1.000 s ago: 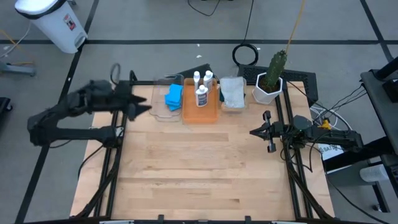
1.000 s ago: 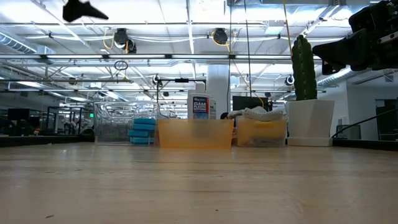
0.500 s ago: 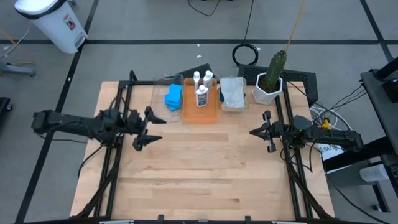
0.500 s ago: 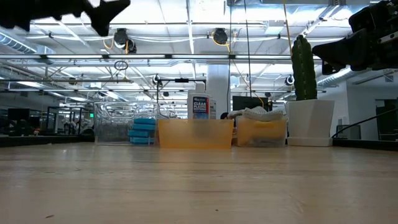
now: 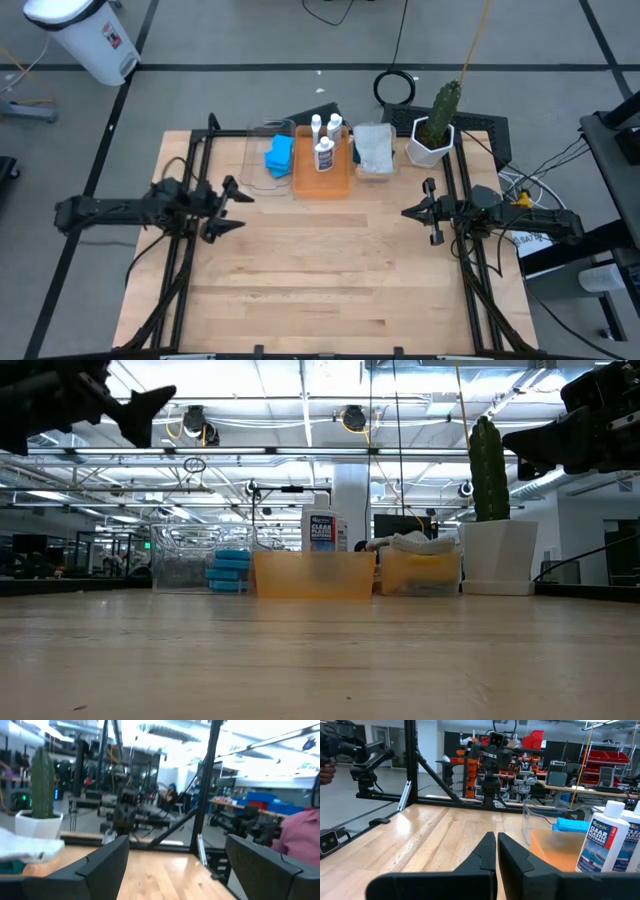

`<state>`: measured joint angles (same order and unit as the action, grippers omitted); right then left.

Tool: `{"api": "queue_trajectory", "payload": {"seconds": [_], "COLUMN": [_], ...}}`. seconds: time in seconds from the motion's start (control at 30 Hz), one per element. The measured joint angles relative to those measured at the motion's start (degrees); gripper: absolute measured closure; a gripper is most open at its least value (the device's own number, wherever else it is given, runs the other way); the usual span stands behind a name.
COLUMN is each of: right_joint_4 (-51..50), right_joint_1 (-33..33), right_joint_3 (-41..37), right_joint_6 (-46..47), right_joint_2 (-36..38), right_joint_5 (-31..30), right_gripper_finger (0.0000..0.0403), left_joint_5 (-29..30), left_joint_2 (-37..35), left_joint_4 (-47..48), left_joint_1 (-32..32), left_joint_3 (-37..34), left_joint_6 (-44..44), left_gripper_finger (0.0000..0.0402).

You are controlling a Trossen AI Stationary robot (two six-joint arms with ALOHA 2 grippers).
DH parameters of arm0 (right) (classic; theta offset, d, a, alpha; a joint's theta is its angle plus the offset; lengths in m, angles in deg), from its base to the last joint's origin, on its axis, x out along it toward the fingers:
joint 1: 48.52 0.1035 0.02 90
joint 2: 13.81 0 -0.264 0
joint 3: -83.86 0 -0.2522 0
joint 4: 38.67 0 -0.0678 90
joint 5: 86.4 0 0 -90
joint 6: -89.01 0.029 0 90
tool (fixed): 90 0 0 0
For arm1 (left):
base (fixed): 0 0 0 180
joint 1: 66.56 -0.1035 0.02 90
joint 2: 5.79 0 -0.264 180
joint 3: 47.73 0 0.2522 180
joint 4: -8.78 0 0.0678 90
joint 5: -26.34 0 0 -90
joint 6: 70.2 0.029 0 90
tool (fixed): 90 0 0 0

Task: Pick & Place Kitchen Items
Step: Return to Home Position

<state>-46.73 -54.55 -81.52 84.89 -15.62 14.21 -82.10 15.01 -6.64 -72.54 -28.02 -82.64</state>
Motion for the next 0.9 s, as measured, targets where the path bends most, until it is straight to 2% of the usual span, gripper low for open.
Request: {"api": "queue_trajectory", "payload": {"seconds": [0.13,0.3,0.43,0.6,0.9], "right_joint_4": [0.0,0.0,0.0,0.0,0.0], "right_joint_1": [0.0,0.0,0.0,0.0,0.0], "right_joint_3": [0.0,0.0,0.0,0.0,0.0], "right_joint_6": [0.0,0.0,0.0,0.0,0.0], "right_joint_2": [0.0,0.0,0.0,0.0,0.0], "right_joint_5": [0.0,0.0,0.0,0.0,0.0], "right_gripper_finger": [0.0403,0.0403,0.0403,0.0403,0.0403], "left_joint_5": [-1.8,7.3,12.3,12.0,12.5], "left_joint_2": [-7.8,-11.1,-11.0,-12.8,-18.2], "left_joint_4": [6.3,12.1,10.4,6.6,12.3], "left_joint_1": [-3.1,-3.3,-0.9,2.9,4.1], "left_joint_3": [0.0,-0.1,-2.2,-5.0,-5.0], "left_joint_6": [-0.8,-0.8,-0.8,2.3,3.6], "left_gripper_finger": [0.0064,0.0064,0.0064,0.0064,0.0064]}}
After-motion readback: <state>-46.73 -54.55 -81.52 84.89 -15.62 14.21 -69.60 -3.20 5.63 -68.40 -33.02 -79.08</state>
